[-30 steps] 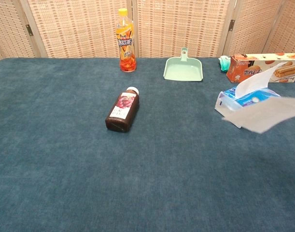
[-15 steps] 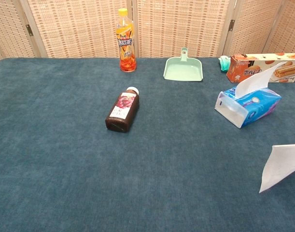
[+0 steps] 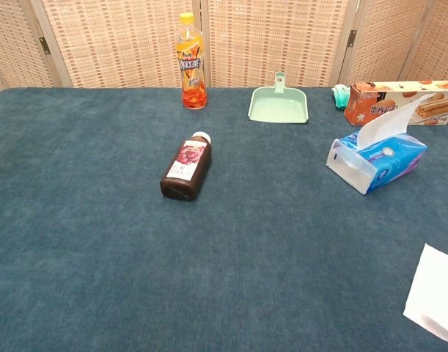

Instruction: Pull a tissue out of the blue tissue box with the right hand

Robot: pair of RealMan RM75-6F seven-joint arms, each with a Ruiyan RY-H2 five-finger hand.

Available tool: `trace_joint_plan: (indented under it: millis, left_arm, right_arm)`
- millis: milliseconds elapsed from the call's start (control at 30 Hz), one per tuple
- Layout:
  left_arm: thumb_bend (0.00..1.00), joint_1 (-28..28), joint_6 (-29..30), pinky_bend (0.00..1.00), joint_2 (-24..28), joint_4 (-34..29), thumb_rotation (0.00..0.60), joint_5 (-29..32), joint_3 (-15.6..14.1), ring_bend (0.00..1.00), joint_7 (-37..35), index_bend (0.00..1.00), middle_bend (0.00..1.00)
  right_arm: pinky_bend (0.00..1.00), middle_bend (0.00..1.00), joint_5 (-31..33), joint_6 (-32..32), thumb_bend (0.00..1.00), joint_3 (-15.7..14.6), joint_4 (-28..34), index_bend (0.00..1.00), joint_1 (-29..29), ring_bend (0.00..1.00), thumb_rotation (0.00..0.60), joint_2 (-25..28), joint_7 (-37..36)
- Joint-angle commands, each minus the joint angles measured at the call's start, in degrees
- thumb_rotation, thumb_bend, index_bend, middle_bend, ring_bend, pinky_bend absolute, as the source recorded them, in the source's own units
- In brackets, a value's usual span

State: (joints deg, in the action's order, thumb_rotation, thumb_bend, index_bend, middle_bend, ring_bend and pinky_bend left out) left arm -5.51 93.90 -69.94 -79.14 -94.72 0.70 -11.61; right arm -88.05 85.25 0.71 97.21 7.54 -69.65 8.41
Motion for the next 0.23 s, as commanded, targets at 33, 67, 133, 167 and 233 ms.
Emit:
trace_joint_plan:
  millis: [33,67,133,167,233]
  left_arm:
    - [0.26,-0.91,-0.68,0.12,1.13,-0.96,0.600,0.29,0.76,0.00,0.18,0.00,0.00]
    - [0.26,-0.85,-0.68,0.12,1.20,-1.07,0.600,0.26,0.68,0.00,0.29,0.00,0.00]
    - [0.26,-0.72,-0.51,0.12,1.20,-1.12,0.600,-0.02,0.44,0.00,0.56,0.00,0.00]
    - [0.26,-0.72,-0.53,0.12,1.17,-1.02,0.600,-0.06,0.40,0.00,0.61,0.00,0.00]
    - [0.26,-0.70,-0.43,0.12,1.14,-0.95,0.600,-0.03,0.45,0.00,0.51,0.00,0.00]
  right_arm:
    - [0.00,0.00,0.44,0.18,0.04,0.32,0.14,0.00,-0.20,0.00,0.600,-0.13,0.46]
    - [0.00,0.00,0.77,0.22,0.04,0.48,0.15,0.00,-0.29,0.00,0.600,-0.12,0.68]
    - [0.00,0.00,1.13,-0.05,0.04,0.63,0.48,0.00,-0.38,0.00,0.600,0.18,0.53]
    - [0.00,0.00,1.02,-0.07,0.04,0.60,0.66,0.00,-0.43,0.00,0.600,0.40,0.24]
    - [0.00,0.00,0.90,-0.21,0.04,0.56,0.83,0.00,-0.48,0.00,0.600,0.70,0.06]
